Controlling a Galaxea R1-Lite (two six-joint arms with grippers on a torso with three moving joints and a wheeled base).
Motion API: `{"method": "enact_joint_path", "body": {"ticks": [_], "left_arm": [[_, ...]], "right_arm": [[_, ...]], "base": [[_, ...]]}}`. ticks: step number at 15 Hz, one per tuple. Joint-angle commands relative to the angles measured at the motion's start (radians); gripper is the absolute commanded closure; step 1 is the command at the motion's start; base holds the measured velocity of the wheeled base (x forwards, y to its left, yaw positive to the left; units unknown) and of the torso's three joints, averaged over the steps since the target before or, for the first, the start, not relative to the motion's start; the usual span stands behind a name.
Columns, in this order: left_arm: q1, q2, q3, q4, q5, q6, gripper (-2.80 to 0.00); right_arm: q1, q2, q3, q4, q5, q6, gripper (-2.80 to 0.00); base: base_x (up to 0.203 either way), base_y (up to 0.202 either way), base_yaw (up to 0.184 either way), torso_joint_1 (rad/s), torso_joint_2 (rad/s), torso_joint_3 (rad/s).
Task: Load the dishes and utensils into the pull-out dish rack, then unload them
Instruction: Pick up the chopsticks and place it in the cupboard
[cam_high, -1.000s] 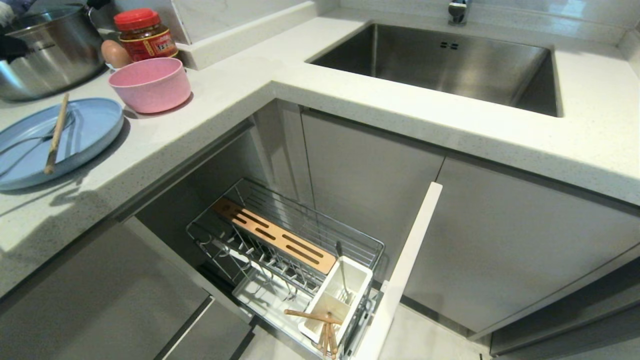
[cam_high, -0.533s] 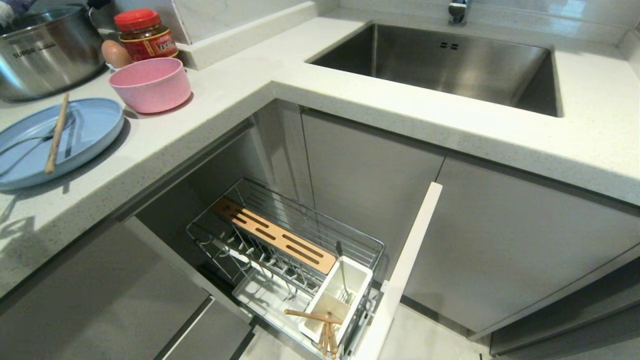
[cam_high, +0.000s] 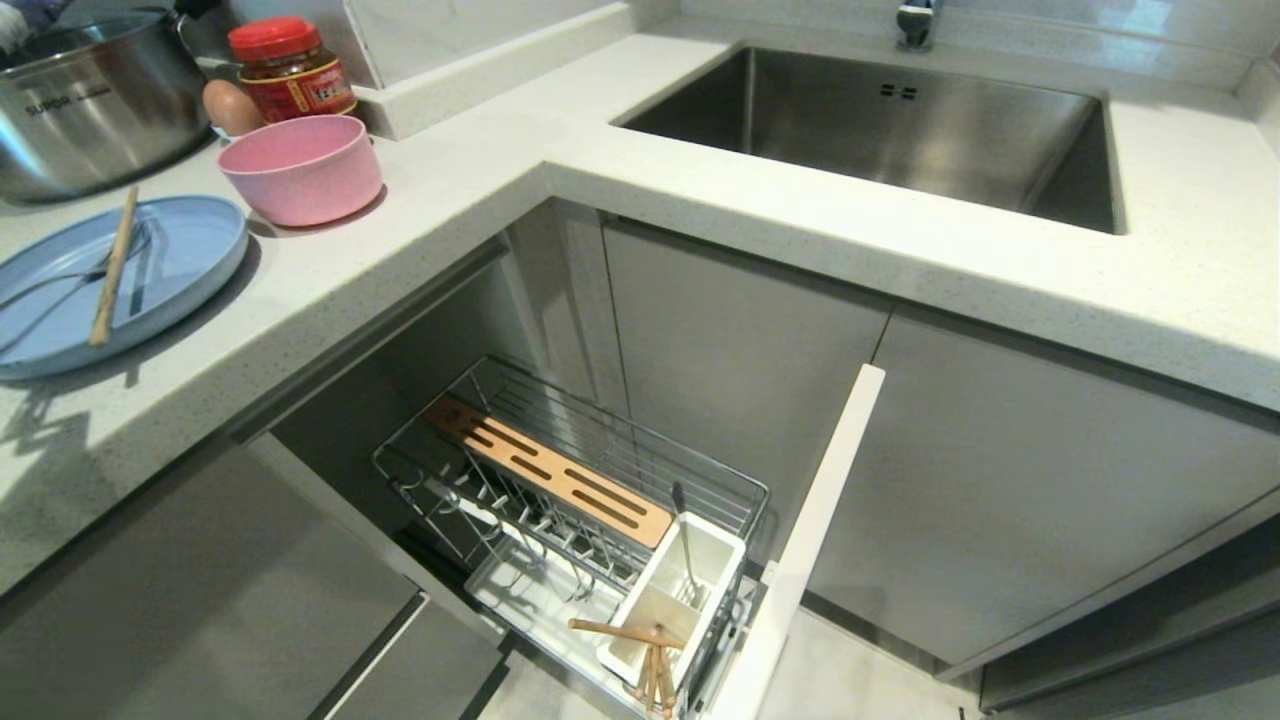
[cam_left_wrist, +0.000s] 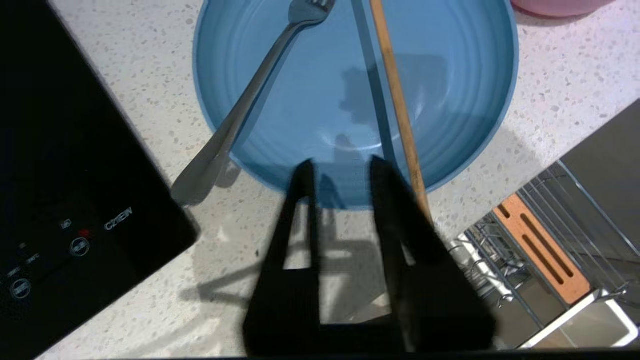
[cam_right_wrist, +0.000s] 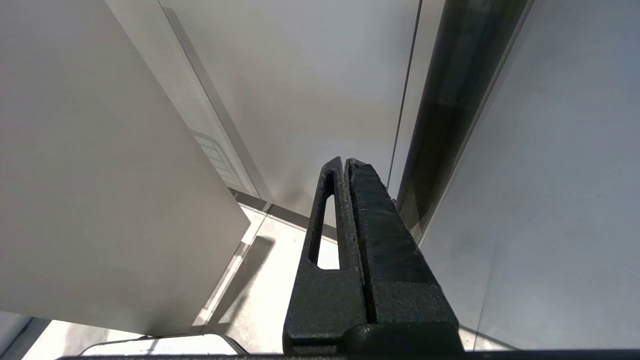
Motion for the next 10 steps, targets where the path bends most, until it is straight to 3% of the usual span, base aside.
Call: {"method": "enact_joint_path", "body": {"ticks": [1,5,10], "left_arm": [[0.000,0.035,-0.002,-0.022,0.002,-0.018,-2.80],[0.000,0.090,-0.002,-0.027,-0.003,-0.037,-2.80],[0.000,0.146,-0.007,-0.028,-0.067,-0.044,-2.80]], "right_arm": [[0.000,-0.003,0.000,0.000,0.000,0.000,0.00],[0.000,-0.003,0.000,0.000,0.000,0.000,0.00],[0.000,-0.003,0.000,0.000,0.000,0.000,0.00]], "base": [[0.000,0.000,0.000,0.000,0.00,0.000],[0.000,0.000,0.000,0.000,0.00,0.000],[0.000,0.000,0.000,0.000,0.00,0.000]]}}
